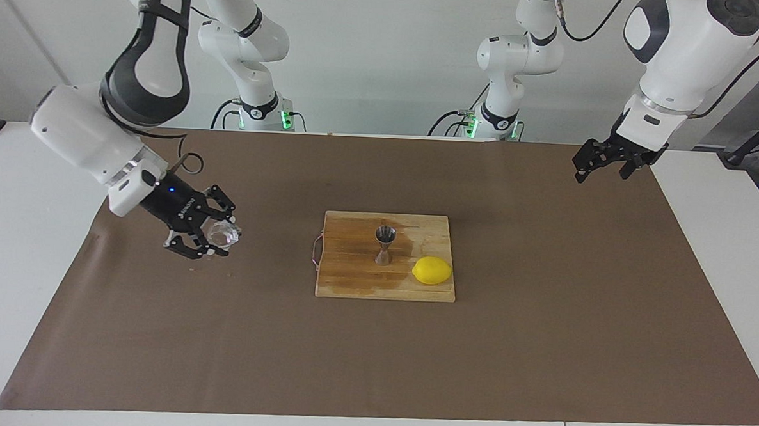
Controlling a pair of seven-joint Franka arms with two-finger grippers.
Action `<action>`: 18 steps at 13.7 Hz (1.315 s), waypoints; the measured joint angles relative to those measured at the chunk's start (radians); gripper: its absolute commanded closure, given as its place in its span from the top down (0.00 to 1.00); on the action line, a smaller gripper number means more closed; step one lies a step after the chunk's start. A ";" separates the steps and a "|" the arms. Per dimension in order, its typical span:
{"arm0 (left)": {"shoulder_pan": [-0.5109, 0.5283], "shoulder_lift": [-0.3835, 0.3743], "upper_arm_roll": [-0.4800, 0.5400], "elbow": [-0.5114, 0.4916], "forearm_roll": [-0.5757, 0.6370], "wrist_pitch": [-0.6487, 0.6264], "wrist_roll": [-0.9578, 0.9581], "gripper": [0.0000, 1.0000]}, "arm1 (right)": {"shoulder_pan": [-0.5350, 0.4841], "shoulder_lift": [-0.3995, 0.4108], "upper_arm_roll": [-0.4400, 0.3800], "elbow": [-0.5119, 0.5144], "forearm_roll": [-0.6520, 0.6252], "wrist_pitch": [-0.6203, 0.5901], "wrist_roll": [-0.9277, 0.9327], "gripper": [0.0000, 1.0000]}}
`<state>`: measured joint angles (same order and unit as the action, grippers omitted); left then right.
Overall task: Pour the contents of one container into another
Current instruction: 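Carry the glass cup with the right gripper off the board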
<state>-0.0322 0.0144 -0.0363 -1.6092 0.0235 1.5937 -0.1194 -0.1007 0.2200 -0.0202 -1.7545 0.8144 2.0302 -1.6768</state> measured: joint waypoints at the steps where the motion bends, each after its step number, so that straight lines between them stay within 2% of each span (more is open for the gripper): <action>1: 0.000 0.000 0.000 0.000 0.000 0.000 0.000 1.00 | -0.035 -0.007 0.000 -0.029 0.040 -0.001 -0.047 0.08; 5: 0.000 0.000 0.000 0.000 0.000 0.000 0.000 1.00 | -0.140 -0.011 0.001 -0.155 0.226 -0.019 -0.265 0.08; 8: 0.000 0.000 0.000 0.000 0.000 0.000 0.000 1.00 | -0.195 -0.001 0.002 -0.224 0.283 -0.062 -0.382 0.08; 14: 0.000 0.000 0.000 0.000 0.000 0.000 0.000 1.00 | -0.266 0.132 0.002 -0.239 0.413 -0.142 -0.593 0.09; 18: 0.000 0.000 0.000 0.000 0.000 0.000 0.000 1.00 | -0.273 0.193 0.003 -0.240 0.425 -0.147 -0.680 0.12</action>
<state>-0.0322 0.0144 -0.0363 -1.6092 0.0235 1.5937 -0.1194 -0.3739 0.4128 -0.0177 -1.9940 1.2394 1.8833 -2.3564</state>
